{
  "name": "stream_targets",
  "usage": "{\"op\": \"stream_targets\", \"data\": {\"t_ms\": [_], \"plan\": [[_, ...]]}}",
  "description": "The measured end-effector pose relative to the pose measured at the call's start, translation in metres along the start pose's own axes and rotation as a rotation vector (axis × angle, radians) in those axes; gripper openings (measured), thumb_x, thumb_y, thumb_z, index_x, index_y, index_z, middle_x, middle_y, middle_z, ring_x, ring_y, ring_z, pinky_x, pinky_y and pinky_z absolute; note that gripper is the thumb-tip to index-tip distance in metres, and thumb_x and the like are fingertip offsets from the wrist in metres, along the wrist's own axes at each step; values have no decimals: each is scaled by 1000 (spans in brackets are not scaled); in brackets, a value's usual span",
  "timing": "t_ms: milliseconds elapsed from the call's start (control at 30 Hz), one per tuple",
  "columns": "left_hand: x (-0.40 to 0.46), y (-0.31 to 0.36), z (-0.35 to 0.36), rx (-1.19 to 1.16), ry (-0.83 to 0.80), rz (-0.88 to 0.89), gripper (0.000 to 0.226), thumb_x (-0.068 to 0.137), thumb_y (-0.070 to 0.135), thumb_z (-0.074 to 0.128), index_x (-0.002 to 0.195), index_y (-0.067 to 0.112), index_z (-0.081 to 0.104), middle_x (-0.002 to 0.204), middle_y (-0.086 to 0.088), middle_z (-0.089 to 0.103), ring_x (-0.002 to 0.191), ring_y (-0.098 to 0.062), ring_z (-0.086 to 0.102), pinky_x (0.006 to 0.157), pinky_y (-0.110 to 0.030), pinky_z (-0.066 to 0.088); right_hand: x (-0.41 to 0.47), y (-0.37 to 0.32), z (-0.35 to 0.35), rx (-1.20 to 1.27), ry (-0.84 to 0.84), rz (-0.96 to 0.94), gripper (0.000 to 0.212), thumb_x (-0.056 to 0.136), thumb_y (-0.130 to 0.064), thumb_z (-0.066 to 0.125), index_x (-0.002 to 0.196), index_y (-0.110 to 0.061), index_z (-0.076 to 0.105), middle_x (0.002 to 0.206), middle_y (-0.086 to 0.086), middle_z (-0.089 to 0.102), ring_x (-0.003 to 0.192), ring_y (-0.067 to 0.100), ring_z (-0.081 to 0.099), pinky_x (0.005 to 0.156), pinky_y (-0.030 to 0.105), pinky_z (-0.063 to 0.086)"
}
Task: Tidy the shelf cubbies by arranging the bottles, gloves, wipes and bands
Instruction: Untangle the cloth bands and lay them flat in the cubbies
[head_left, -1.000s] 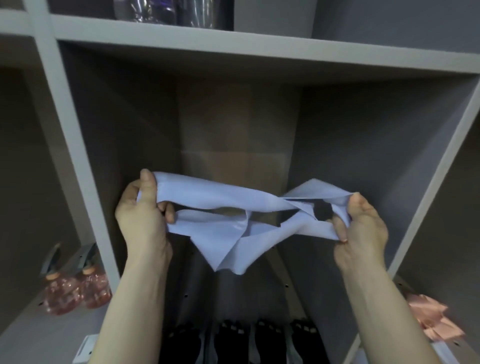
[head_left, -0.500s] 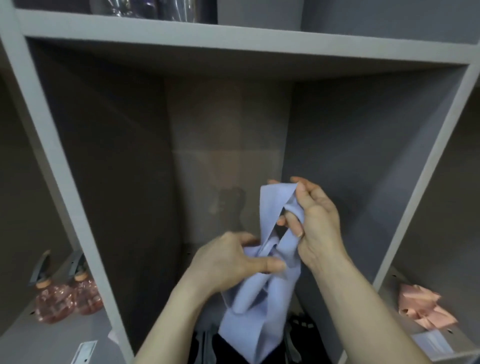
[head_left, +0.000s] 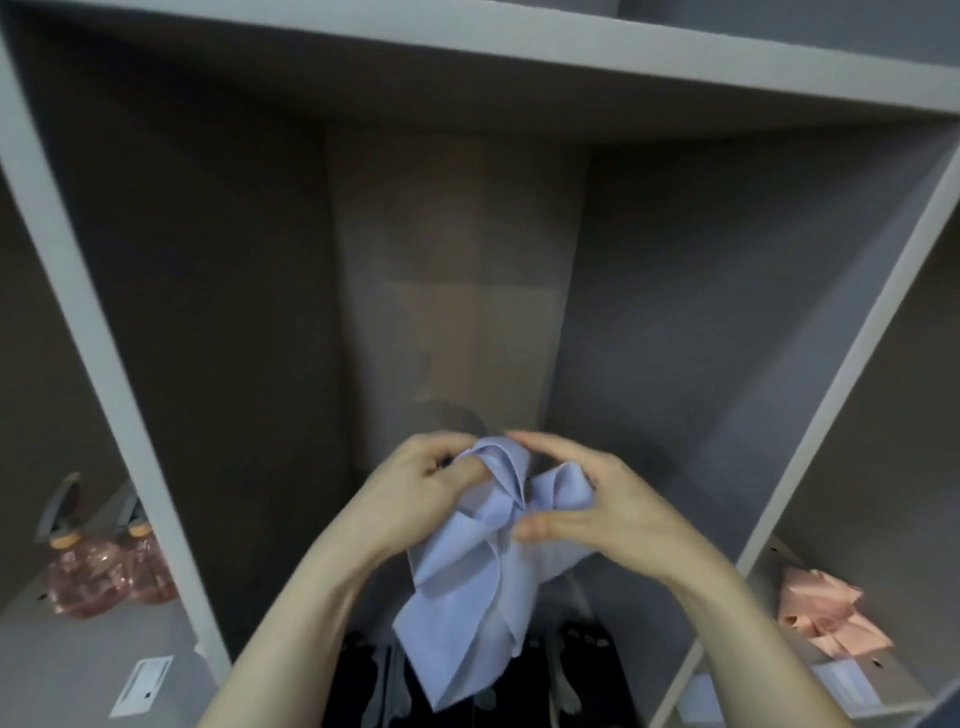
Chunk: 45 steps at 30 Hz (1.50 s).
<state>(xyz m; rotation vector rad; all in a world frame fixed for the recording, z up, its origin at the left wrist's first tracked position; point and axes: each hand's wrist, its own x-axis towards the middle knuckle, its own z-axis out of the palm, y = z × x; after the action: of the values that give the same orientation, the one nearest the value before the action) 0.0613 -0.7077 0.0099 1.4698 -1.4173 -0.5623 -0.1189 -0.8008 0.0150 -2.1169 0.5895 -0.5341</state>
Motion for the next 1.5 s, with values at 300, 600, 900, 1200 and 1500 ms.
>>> {"op": "stream_targets", "data": {"t_ms": [300,600,900,1200,1500], "plan": [[-19,-11,-21,321,-236,-196,44,52,71,63,76,35,71,73,13,72,74,-7,66,76,-34,53,4,23,-17,492,624,254,29,89,-37,61,81,-10,54,61,14,47,53,19,44,54,23,38],[-13,-12,-20,-310,274,-160,30,72,46,72,54,23,68,48,9,55,45,0,49,45,-10,41,7,26,-12,497,685,303,37,86,-40,65,70,-11,49,60,5,52,53,13,49,55,25,42],[-5,-12,-38,-428,703,-291,25,92,31,57,75,16,64,54,4,65,50,-6,59,50,-17,47,-2,42,-23,652,855,279,32,96,-14,46,65,-19,48,41,-6,47,30,7,22,38,11,17],[0,-11,-14,-380,362,-183,13,88,14,64,80,7,71,62,-4,68,43,-10,48,42,-19,38,10,14,8,687,442,114,22,92,-24,56,101,-3,58,61,5,65,32,10,27,37,21,14],[-7,-10,2,-345,21,-167,54,70,46,73,110,11,67,62,-3,58,46,-9,46,36,-18,29,25,-8,20,898,-31,-13,39,88,-21,55,126,-12,58,66,19,65,31,10,31,34,17,19]]}}
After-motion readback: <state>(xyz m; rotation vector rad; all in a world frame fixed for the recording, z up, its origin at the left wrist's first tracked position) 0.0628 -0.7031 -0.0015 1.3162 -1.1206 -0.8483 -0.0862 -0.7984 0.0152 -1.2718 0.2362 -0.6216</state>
